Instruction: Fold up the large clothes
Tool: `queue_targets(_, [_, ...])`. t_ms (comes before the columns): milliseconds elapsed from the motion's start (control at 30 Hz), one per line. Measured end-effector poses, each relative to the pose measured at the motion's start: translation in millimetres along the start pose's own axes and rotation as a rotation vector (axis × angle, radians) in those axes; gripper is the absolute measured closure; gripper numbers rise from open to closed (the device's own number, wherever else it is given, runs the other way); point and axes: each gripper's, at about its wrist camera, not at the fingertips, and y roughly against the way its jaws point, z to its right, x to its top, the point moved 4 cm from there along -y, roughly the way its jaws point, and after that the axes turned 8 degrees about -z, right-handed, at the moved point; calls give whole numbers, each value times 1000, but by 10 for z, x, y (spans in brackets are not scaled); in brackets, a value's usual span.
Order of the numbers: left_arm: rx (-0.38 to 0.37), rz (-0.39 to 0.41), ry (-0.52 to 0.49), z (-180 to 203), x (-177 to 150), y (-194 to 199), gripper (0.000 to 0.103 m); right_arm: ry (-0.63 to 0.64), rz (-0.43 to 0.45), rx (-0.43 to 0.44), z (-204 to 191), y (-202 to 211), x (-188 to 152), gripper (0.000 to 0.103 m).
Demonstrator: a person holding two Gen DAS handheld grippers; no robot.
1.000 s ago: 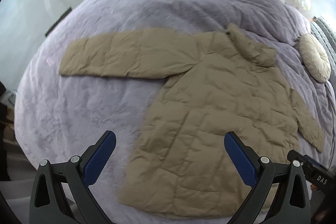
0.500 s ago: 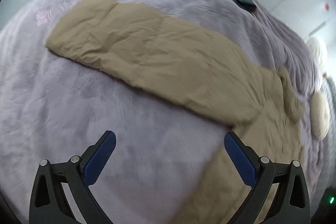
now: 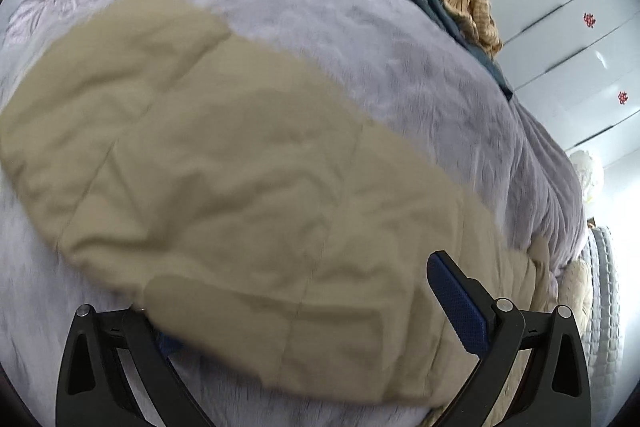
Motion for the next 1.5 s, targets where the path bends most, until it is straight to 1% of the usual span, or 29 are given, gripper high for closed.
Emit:
queue_targets(33, [17,11,-11,17,22,9,17,-1,11,22,-40,-18,51,0])
queue_targets(67, [36,17,-29,32,64,13,36,3,27,48,-74,-23,111,0])
queue_targets(100, [47,13,-42,41,82,18,44,10,42,62,-111,-30,153,0])
queue_targets(167, [44,15,-51,33,135,40,70,37,94,79,-196,-24,264,0])
queue_targets(200, [43,18,-57,29,149,71,71,56,100,80,-244,-37,326,0])
queue_targets(233, [46,25,-65,38,166,101,71,72,84,72,-281,-70,381,0])
queue_targets(300, [58,56,-97,110,165,211,71,88,31,38,-354,-174,542,0])
queue_targets(333, [67,71,-121,172,157,268,71,74,27,49,-358,-198,583,0])
queue_targets(367, [68,84,-141,230,158,334,71,49,35,85,-351,-221,653,0])
queue_targets(400, [67,93,-156,297,156,380,71,28,49,126,-361,-250,752,2])
queue_targets(467, [62,118,-192,446,150,524,71,32,66,158,-434,-288,911,21])
queue_targets(500, [58,136,-221,558,142,630,71,40,64,166,-467,-323,933,46])
queue_targets(533, [58,148,-245,638,130,708,71,46,44,193,-524,-389,994,73])
queue_targets(567, [56,161,-275,728,97,794,71,41,13,242,-577,-478,1045,82])
queue_targets(600, [54,170,-299,845,80,839,71,35,-3,274,-607,-546,1060,87])
queue_targets(700, [43,194,-389,1203,-15,976,71,60,-12,329,-750,-720,1099,88])
queue_targets(800, [16,191,-485,1602,-177,1016,71,51,-83,370,-837,-1052,1067,88])
queue_targets(833, [6,182,-512,1719,-239,1013,71,42,-93,372,-831,-1122,1058,88])
queue_targets(867, [-3,169,-540,1859,-315,991,71,36,-98,377,-821,-1160,1066,88])
queue_targets(933, [-20,148,-602,2135,-475,928,71,7,-124,424,-763,-1164,1070,88])
queue_targets(1000, [-37,129,-666,2408,-672,844,71,-20,-141,468,-656,-1062,1053,88])
queue_targets(1067, [-56,98,-705,2648,-846,732,71,-29,-121,470,-438,-863,999,88])
queue_targets(1167, [-105,54,-762,3026,-1174,545,71,-79,-104,448,91,-582,856,88])
queue_targets(1200, [-121,39,-791,3176,-1333,453,71,-97,-96,438,255,-516,812,88])
queue_targets(1267, [-124,7,-841,3356,-1592,259,71,-139,-67,382,674,-348,683,88])
queue_targets(1333, [-101,-37,-903,3517,-1880,-11,71,-185,-43,340,1022,-207,589,88])
queue_targets(1400, [-56,-85,-941,3574,-2162,-264,70,-230,-19,308,1346,-83,496,88])
queue_targets(1500, [7,-161,-956,3513,-2395,-552,70,-244,0,245,1600,4,396,88])
